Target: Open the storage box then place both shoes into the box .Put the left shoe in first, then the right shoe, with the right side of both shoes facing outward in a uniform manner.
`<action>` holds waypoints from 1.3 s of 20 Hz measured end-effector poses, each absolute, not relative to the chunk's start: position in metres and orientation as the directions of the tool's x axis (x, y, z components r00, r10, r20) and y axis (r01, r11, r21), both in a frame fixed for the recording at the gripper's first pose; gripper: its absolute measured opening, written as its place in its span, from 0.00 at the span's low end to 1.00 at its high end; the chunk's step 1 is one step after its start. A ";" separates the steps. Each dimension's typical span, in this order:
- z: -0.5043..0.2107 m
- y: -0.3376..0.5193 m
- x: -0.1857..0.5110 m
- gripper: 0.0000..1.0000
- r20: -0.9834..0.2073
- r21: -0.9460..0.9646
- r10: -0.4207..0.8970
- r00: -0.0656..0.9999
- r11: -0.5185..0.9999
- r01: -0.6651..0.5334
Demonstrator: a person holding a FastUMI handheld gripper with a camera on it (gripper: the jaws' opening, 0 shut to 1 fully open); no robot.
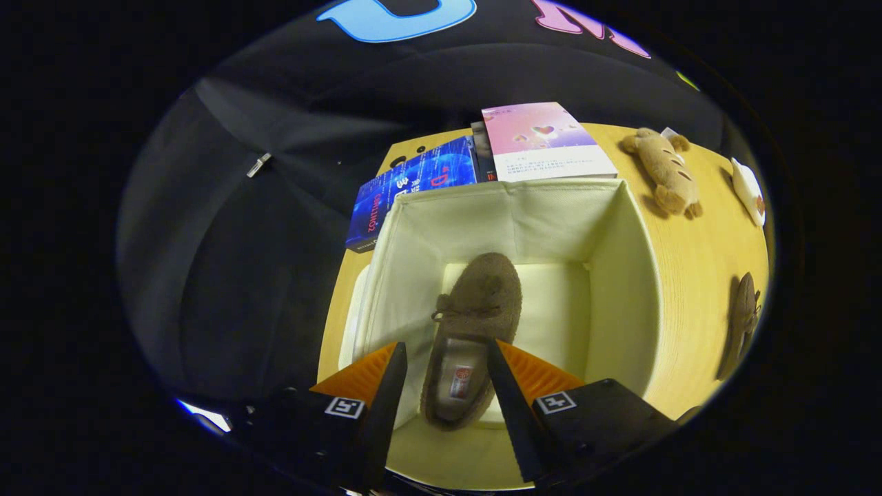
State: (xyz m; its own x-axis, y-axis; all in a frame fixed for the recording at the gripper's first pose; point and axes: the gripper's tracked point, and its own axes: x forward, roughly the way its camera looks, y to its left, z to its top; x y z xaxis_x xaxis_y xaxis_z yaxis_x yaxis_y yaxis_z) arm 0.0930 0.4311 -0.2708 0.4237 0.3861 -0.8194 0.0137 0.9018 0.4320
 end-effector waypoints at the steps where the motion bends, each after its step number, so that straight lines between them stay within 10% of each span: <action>1: -0.262 0.425 0.091 0.77 -0.807 0.427 0.389 0.445 0.904 -0.015; 13: -0.196 0.219 0.038 0.83 -0.698 0.321 0.326 0.637 0.938 -0.128; 26: -0.326 -0.057 -0.066 0.83 -0.882 -0.005 -0.046 0.469 0.996 0.089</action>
